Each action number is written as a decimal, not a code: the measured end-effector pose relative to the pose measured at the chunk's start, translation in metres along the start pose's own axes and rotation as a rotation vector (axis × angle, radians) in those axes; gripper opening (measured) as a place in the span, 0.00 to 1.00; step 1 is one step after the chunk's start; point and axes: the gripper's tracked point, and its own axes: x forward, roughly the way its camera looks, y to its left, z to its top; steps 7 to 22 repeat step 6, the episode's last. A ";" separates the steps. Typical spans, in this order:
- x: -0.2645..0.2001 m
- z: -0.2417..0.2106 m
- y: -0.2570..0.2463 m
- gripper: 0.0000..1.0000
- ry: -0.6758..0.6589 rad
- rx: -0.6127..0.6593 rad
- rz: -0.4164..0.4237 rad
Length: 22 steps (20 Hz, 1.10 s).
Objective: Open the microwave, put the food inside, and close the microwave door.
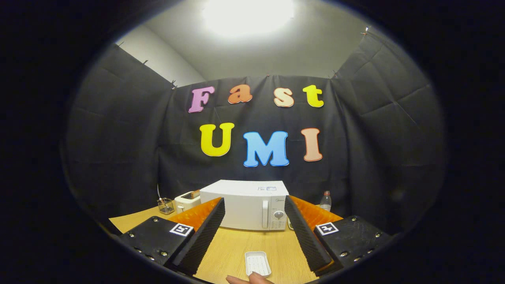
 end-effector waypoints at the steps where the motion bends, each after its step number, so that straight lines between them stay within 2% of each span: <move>1: 0.000 -0.001 0.001 0.97 0.004 -0.001 0.003; 22: 0.001 -0.008 0.000 0.97 0.019 -0.017 0.006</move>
